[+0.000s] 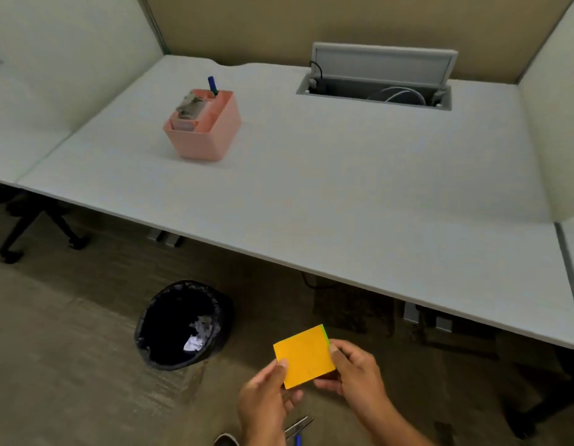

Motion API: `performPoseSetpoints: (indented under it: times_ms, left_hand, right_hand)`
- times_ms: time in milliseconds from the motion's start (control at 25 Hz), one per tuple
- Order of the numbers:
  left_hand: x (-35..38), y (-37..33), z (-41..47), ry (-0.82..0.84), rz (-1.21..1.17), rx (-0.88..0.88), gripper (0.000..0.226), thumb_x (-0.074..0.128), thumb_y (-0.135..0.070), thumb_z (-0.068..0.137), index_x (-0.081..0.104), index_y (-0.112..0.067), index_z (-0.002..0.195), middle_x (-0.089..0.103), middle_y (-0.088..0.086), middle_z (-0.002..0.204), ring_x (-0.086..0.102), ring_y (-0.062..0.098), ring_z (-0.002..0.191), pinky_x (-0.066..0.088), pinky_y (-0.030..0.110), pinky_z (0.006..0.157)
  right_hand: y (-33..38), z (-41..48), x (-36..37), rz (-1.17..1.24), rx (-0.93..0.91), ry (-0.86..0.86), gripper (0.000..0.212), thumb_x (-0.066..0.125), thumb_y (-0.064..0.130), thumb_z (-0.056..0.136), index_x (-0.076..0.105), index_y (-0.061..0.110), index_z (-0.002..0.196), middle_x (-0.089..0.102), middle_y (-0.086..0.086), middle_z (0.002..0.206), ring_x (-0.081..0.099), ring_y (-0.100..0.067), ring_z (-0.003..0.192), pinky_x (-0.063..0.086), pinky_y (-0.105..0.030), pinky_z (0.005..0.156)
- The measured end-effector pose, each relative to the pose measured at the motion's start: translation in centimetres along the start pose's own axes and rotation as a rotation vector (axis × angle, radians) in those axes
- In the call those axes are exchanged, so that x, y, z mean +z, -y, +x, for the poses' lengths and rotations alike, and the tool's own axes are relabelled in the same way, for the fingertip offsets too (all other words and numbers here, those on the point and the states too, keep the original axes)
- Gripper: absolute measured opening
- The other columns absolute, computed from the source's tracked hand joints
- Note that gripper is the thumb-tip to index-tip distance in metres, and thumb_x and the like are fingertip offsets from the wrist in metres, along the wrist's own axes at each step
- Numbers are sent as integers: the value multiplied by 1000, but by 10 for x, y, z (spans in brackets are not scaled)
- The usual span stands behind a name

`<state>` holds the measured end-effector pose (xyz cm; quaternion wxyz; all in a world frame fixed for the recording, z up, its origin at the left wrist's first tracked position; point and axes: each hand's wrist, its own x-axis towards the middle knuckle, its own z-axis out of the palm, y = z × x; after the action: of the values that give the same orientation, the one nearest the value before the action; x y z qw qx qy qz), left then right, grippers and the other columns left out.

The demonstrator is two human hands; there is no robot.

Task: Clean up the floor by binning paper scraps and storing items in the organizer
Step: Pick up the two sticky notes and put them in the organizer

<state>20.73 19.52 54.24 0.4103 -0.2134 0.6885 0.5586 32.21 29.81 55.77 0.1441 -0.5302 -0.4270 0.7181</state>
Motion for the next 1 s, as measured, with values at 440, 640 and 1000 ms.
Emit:
performPoseSetpoints:
  times_ms: [440,640,1000]
  left_hand:
    - [-107,-82,15,-23,-121,-53,9,77,-10,90,73,-8,98,77,22,93,75,40,86,62,38,61]
    - [-160,-183,21,193,-35,68,19,72,-3,91,70,-12,108,79,17,94,76,32,83,62,41,68]
    - [-190,-335,38,273,278,371,16,71,-15,94,76,-16,110,81,5,89,76,19,76,62,30,66]
  right_hand:
    - [34,-28,139,-469,-104,60,19,58,16,102,73,28,105,73,-5,95,74,-17,77,66,-39,69]
    - [99,-24,223,-682,-272,93,26,50,20,106,69,20,124,70,-5,93,73,-25,78,64,-34,67]
    - [212,-24,322,-646,-441,-7,23,63,26,100,64,21,122,67,-6,106,75,-20,75,62,-24,63]
